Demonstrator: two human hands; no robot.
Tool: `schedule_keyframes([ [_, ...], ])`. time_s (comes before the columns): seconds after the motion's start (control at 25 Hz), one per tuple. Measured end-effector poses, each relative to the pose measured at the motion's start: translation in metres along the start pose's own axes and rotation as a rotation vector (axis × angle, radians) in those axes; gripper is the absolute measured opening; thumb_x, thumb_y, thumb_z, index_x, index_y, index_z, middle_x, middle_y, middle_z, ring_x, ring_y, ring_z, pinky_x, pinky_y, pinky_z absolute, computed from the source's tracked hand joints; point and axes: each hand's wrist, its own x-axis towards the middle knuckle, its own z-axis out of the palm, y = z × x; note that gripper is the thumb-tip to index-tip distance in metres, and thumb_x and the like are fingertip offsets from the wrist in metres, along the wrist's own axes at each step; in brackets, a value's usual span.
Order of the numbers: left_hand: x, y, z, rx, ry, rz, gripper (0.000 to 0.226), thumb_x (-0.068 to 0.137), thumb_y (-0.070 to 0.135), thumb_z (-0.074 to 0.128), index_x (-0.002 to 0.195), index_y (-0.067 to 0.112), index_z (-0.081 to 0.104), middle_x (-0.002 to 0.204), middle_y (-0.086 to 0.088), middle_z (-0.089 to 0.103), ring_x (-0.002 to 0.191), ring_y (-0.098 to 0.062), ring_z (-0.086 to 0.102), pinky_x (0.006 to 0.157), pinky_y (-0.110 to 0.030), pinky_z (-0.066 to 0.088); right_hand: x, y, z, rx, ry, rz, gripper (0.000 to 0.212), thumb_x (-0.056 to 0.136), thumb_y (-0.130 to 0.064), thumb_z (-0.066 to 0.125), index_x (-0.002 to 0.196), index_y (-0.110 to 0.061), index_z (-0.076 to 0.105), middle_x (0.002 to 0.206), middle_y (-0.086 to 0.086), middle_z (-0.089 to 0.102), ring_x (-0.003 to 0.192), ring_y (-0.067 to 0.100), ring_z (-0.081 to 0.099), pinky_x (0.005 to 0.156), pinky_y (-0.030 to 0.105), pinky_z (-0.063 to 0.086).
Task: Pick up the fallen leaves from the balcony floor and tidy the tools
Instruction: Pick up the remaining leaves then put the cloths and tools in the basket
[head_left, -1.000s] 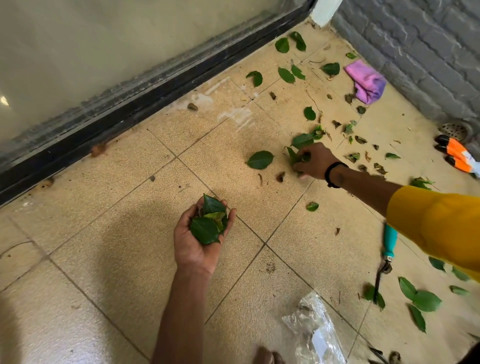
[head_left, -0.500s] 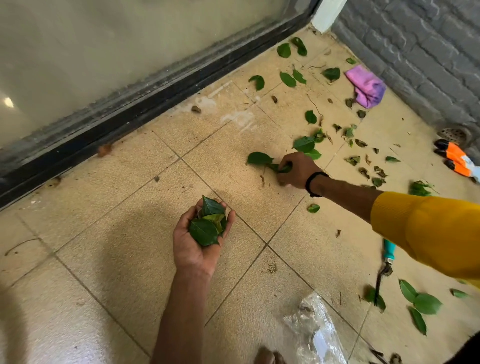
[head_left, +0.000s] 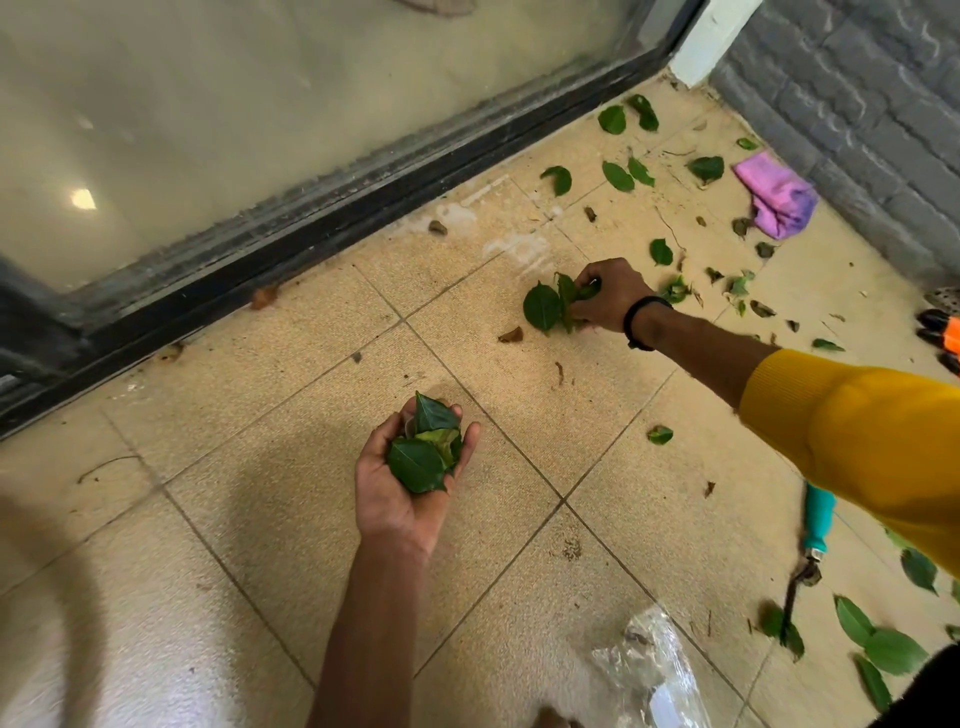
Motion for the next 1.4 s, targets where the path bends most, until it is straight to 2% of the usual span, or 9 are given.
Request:
schedule_keyframes([
  [0.16, -0.003, 0.002, 0.001, -0.010, -0.004, 0.002, 0.046, 0.099, 0.025, 0.054, 0.140, 0.004, 0.055, 0.130, -0.025, 0.065, 0.110, -0.036, 0.069, 0.080, -0.051, 0.061, 0.006, -0.014, 0.002, 0.189, 0.048, 0.064, 0.025, 0.081, -0.011, 0.080, 0.103, -0.013, 0.069, 0.104, 0.013, 0.069, 0.081, 0.025, 0.070, 0.068, 0.033, 0.060],
  [0.28, -0.002, 0.005, -0.003, -0.012, 0.006, -0.001, 0.046, 0.098, 0.025, 0.055, 0.140, 0.004, 0.055, 0.127, -0.025, 0.066, 0.110, -0.037, 0.069, 0.081, -0.052, 0.061, 0.006, -0.025, 0.014, -0.066, 0.079, -0.059, 0.027, 0.088, -0.017, 0.071, 0.114, -0.009, 0.068, 0.109, 0.010, 0.064, 0.091, 0.023, 0.061, 0.070, 0.029, 0.048],
  [0.4, -0.001, 0.008, -0.007, 0.002, 0.010, 0.003, 0.045, 0.099, 0.026, 0.055, 0.138, 0.004, 0.057, 0.126, -0.026, 0.067, 0.110, -0.037, 0.069, 0.082, -0.053, 0.060, 0.002, -0.029, 0.039, -0.202, -0.088, -0.116, 0.060, 0.089, -0.063, 0.059, 0.132, -0.021, 0.056, 0.121, 0.011, 0.053, 0.107, 0.026, 0.052, 0.086, 0.037, 0.049],
  [0.52, 0.000, 0.011, -0.010, -0.005, 0.014, 0.016, 0.041, 0.099, 0.025, 0.055, 0.133, 0.004, 0.059, 0.127, -0.027, 0.066, 0.110, -0.038, 0.069, 0.081, -0.054, 0.060, -0.004, -0.024, 0.049, -0.344, -0.184, -0.173, 0.101, 0.061, -0.095, 0.054, 0.144, -0.041, 0.035, 0.130, 0.008, 0.032, 0.114, 0.031, 0.040, 0.098, 0.045, 0.046],
  [0.64, 0.001, 0.011, -0.014, -0.026, 0.020, 0.006, 0.040, 0.098, 0.025, 0.056, 0.131, 0.004, 0.060, 0.127, -0.027, 0.065, 0.110, -0.038, 0.069, 0.082, -0.054, 0.060, -0.015, -0.007, 0.051, -0.341, -0.170, -0.346, 0.095, 0.065, -0.082, 0.070, 0.143, -0.040, 0.035, 0.134, 0.009, 0.029, 0.121, 0.035, 0.039, 0.102, 0.048, 0.046],
  [0.8, -0.002, 0.003, -0.008, 0.014, -0.005, 0.014, 0.038, 0.099, 0.025, 0.055, 0.130, 0.003, 0.061, 0.127, -0.027, 0.065, 0.106, -0.038, 0.070, 0.079, -0.053, 0.060, -0.031, -0.007, 0.069, -0.232, -0.060, -0.438, 0.039, 0.093, -0.037, 0.067, 0.124, -0.015, 0.058, 0.116, 0.012, 0.045, 0.100, 0.030, 0.052, 0.086, 0.039, 0.048],
  [0.92, -0.003, -0.001, -0.007, 0.012, -0.011, -0.002, 0.038, 0.099, 0.026, 0.054, 0.129, 0.003, 0.061, 0.125, -0.027, 0.067, 0.107, -0.037, 0.070, 0.078, -0.052, 0.060, -0.040, -0.008, 0.066, -0.236, -0.040, -0.427, 0.022, 0.096, -0.024, 0.063, 0.111, -0.007, 0.065, 0.105, 0.017, 0.059, 0.098, 0.033, 0.056, 0.076, 0.031, 0.037],
  [1.28, 0.000, -0.024, 0.002, 0.070, -0.034, -0.047, 0.045, 0.100, 0.025, 0.052, 0.139, 0.004, 0.055, 0.132, -0.025, 0.063, 0.116, -0.036, 0.066, 0.088, -0.055, 0.058, -0.074, 0.103, -0.026, -0.146, -0.068, 0.082, 0.036, 0.095, -0.022, 0.067, 0.127, -0.007, 0.060, 0.116, 0.007, 0.063, 0.095, 0.023, 0.061, 0.078, 0.032, 0.050],
  [1.4, 0.001, -0.040, 0.003, 0.084, -0.052, -0.104, 0.048, 0.099, 0.024, 0.052, 0.143, 0.004, 0.053, 0.130, -0.023, 0.064, 0.116, -0.034, 0.066, 0.087, -0.054, 0.058, -0.106, 0.164, -0.048, -0.070, -0.104, 0.339, 0.032, 0.095, -0.011, 0.065, 0.126, -0.007, 0.058, 0.115, 0.013, 0.068, 0.079, 0.020, 0.071, 0.066, 0.030, 0.059],
])
